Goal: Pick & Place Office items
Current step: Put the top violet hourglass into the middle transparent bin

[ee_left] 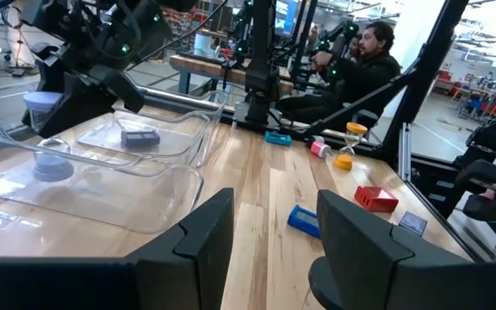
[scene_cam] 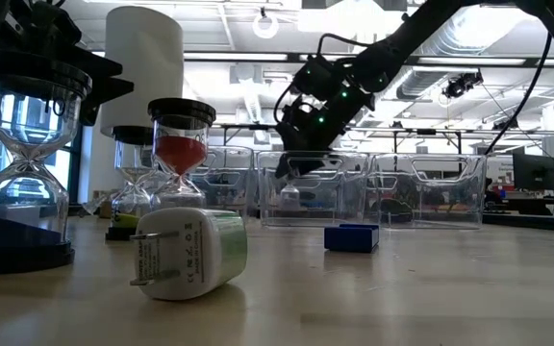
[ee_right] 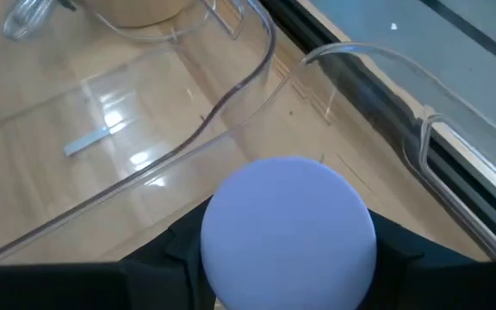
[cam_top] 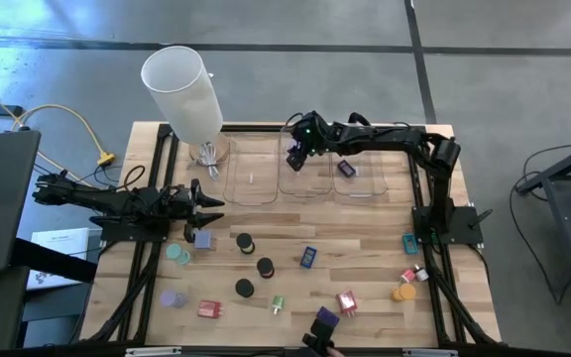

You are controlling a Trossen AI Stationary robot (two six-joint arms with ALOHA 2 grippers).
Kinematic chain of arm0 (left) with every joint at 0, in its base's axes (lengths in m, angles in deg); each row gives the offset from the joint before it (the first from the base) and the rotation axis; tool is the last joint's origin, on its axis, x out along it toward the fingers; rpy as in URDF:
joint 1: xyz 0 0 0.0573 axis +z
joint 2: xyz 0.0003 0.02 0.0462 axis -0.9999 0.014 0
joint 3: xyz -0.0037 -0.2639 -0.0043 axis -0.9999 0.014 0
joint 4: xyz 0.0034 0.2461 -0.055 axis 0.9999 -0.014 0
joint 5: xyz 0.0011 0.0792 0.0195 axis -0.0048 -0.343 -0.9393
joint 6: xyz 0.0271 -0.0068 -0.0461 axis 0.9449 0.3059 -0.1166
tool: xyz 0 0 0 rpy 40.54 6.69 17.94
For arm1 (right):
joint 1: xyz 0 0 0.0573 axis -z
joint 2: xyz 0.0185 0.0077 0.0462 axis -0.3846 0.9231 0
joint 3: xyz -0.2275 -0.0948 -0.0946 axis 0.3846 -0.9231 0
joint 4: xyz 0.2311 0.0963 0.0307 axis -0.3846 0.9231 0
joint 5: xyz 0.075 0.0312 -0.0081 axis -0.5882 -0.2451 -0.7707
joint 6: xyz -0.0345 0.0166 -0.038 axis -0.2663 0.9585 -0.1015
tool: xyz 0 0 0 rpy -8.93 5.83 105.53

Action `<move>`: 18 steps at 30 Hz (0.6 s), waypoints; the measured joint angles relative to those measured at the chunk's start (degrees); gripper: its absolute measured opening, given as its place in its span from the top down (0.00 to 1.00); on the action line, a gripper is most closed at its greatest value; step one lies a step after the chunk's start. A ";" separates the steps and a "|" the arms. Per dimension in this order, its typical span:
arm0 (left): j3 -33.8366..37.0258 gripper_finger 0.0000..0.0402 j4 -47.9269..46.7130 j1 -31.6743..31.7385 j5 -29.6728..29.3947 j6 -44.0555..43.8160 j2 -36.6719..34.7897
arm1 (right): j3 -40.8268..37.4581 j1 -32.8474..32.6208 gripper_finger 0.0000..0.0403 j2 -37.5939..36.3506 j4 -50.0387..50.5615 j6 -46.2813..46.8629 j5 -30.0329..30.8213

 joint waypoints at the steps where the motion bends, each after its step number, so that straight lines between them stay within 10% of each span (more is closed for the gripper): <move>1: 0.00 0.59 0.00 0.00 0.00 0.00 -0.01 | 0.00 0.02 0.55 0.00 0.30 -0.02 0.00; 18: 0.00 0.59 0.00 0.00 0.00 0.00 -0.01 | 0.00 0.04 0.53 0.04 1.15 -0.48 0.35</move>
